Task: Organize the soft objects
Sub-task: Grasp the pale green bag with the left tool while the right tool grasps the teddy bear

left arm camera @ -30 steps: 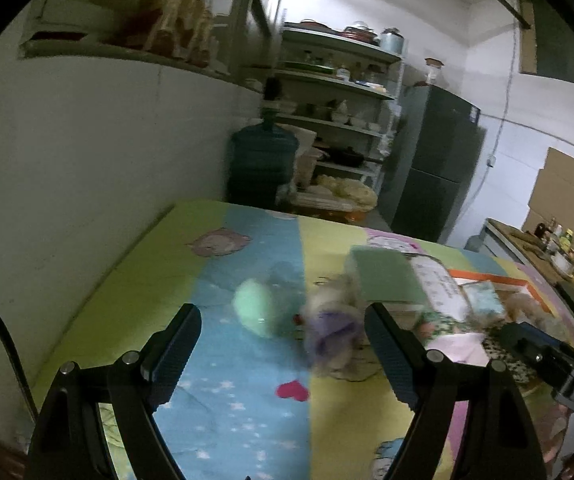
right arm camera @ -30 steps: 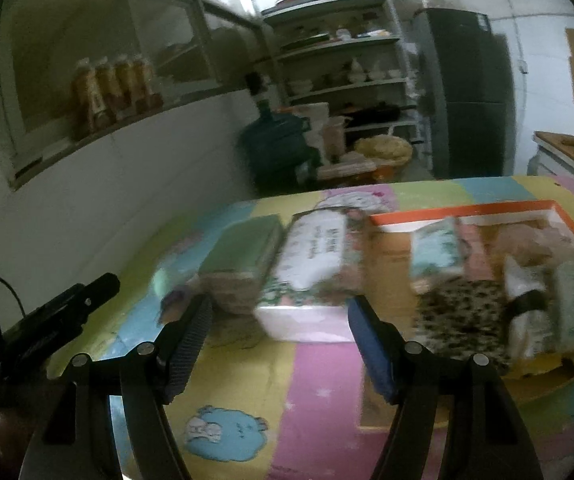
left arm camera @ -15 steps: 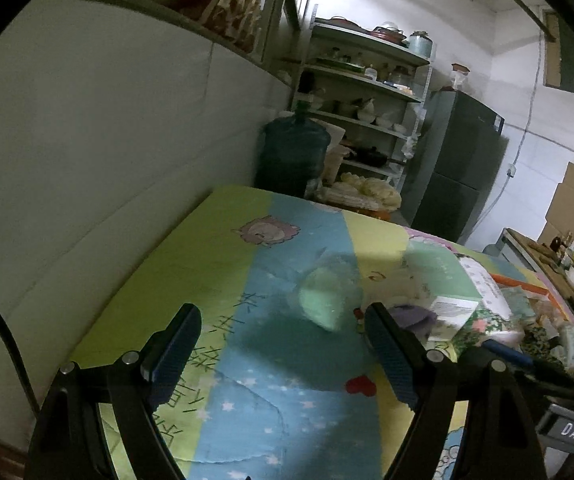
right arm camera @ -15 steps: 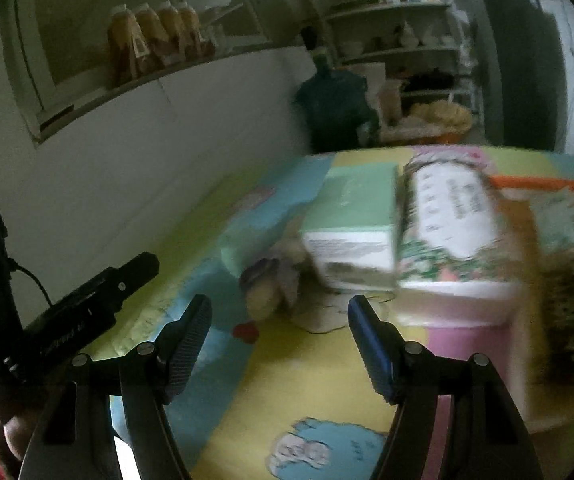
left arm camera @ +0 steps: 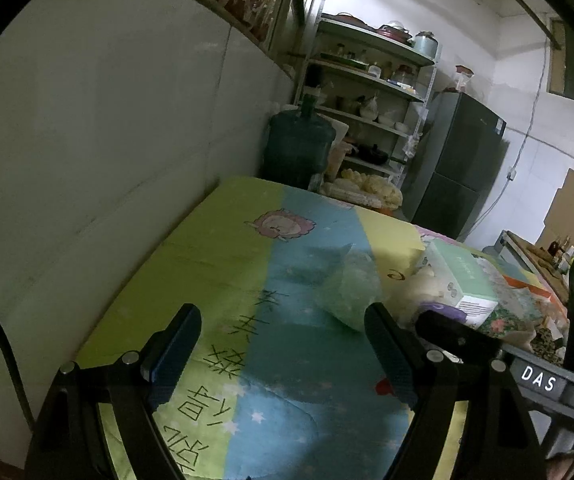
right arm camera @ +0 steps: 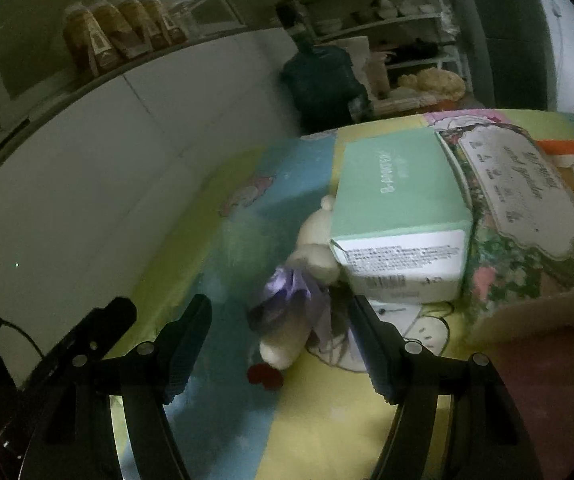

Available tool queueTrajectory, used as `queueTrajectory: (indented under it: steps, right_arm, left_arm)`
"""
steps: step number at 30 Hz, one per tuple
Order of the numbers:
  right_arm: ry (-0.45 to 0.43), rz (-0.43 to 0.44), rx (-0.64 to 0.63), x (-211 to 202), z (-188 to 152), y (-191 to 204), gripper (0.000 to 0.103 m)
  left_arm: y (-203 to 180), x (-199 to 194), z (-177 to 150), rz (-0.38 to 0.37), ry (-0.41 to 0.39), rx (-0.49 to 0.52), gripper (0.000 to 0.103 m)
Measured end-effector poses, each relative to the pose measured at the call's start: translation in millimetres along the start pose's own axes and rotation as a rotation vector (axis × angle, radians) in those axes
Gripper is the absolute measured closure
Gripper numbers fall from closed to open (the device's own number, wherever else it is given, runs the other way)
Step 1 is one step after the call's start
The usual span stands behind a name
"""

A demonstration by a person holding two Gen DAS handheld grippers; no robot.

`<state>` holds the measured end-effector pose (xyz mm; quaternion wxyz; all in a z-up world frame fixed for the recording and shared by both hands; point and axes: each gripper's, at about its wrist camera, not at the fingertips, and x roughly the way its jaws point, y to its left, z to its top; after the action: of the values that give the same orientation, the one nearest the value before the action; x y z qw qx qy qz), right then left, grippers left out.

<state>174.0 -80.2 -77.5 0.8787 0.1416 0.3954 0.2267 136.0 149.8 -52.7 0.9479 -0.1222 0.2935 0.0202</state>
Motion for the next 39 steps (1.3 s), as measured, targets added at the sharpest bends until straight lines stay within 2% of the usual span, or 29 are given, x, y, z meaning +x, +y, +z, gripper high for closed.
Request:
queueTrajectory:
  steps: [5,7,12,18,22,30,35,39]
  right_arm:
    - [0.008,-0.01,0.022,8,3,0,0.031]
    - [0.013,-0.018,0.029,10,2,-1,0.035]
    - [0.039,-0.035,0.036,16,1,-4,0.062]
    - [0.036,-0.045,0.043,14,-1,-8,0.073]
    - [0.017,-0.036,0.016,9,-4,-3,0.076]
    - [-0.074,-0.005,-0.041,-18,-5,11,0.076]
    - [-0.126,0.008,-0.061,-36,-3,16,0.076]
    - [-0.153,0.015,-0.066,-48,-2,16,0.076]
  left_arm:
    - [3,5,0,-0.011,0.006,-0.001,0.02]
    - [3,8,0,-0.017,0.011,0.002,0.02]
    - [3,10,0,-0.026,0.019,0.005,0.02]
    - [2,13,1,-0.039,0.03,0.009,0.02]
    - [-1,20,3,-0.067,0.049,0.032,0.02]
    - [-4,31,7,-0.091,0.078,0.04,0.02]
    - [-13,45,15,-0.132,0.109,0.044,0.02]
    - [-27,62,22,-0.122,0.13,0.074,0.02]
